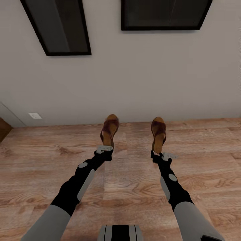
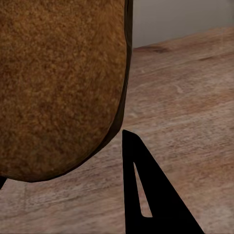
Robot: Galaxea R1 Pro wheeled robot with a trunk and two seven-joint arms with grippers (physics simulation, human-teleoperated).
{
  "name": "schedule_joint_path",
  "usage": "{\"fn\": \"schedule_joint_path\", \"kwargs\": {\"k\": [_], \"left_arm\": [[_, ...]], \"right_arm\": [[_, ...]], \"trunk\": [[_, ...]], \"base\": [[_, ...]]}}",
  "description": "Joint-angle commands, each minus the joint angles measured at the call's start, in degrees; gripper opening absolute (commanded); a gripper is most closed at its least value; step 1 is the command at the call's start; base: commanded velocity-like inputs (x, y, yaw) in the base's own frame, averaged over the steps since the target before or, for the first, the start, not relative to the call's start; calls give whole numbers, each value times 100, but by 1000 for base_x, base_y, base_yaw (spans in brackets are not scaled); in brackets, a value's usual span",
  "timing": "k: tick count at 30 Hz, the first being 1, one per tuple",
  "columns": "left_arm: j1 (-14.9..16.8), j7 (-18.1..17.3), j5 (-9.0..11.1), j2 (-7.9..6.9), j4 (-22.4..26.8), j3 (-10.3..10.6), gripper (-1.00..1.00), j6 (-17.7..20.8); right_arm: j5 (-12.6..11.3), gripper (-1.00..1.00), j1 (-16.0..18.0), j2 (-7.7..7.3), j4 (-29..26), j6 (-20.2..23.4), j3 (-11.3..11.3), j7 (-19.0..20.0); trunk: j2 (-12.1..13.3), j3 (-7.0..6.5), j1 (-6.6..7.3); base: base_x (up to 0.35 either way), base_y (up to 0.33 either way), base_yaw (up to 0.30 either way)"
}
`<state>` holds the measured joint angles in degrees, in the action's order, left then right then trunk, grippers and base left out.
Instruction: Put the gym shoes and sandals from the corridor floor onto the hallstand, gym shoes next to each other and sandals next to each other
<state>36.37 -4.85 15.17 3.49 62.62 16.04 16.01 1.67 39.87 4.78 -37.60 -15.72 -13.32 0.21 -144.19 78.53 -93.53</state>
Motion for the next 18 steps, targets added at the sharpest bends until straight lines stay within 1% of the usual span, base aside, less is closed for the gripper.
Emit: {"fn": "schedule_joint_path", "kwargs": {"k": [1, 6, 18], "left_arm": [[1, -7, 38, 36, 3, -4, -100, 34], [1, -7, 38, 84, -3, -4, -100, 34], [1, -7, 38, 90, -4, -6, -100, 34]], "right_arm": [[17, -100, 3, 5, 38, -18, -22, 9], [6, -100, 3, 5, 73, -18, -22, 14], [0, -100, 3, 5, 78, -18, -22, 14]], "trunk": [[0, -29, 3], [7, -187, 16], [23, -568, 47]], "base": [[0, 0, 0], [0, 0, 0], [0, 0, 0]]}}
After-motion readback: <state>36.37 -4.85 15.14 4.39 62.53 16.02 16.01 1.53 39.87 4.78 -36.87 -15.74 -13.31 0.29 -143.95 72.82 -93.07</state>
